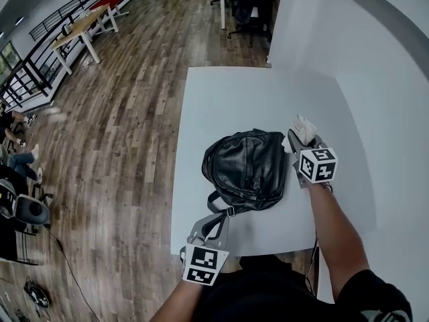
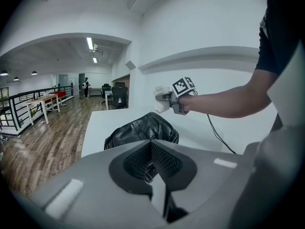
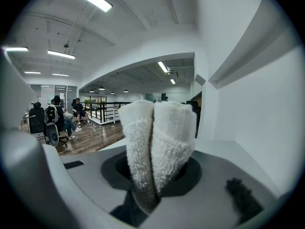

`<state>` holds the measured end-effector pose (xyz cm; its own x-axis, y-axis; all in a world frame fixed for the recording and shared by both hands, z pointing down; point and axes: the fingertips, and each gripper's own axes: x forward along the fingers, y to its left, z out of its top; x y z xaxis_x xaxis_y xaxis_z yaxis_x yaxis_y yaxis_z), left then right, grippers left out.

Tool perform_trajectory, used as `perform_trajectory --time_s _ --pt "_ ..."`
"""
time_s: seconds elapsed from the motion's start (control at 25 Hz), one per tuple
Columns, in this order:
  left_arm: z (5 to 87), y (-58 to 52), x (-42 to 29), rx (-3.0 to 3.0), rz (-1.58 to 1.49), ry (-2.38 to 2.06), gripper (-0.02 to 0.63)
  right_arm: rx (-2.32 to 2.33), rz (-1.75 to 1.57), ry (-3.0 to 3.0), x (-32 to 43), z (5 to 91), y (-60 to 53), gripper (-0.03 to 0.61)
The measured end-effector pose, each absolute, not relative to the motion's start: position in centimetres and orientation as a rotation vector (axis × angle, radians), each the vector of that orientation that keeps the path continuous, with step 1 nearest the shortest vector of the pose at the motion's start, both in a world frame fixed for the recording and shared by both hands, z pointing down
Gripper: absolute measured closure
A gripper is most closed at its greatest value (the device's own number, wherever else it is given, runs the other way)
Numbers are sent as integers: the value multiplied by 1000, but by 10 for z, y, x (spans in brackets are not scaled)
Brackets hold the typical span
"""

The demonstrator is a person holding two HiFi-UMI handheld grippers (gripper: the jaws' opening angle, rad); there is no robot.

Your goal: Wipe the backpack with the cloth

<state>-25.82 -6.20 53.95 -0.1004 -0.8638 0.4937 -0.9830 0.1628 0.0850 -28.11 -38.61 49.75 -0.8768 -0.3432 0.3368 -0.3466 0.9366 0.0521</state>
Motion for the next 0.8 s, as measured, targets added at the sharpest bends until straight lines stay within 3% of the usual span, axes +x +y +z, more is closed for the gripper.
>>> perform_trajectory --time_s 0.36,0.8 --pt "539 -58 -266 1698 350 -2068 607 438 70 -2816 -290 493 -347 480" --pt "541 -30 -276 1569 322 -2135 607 135 98 -2789 -367 536 -256 480"
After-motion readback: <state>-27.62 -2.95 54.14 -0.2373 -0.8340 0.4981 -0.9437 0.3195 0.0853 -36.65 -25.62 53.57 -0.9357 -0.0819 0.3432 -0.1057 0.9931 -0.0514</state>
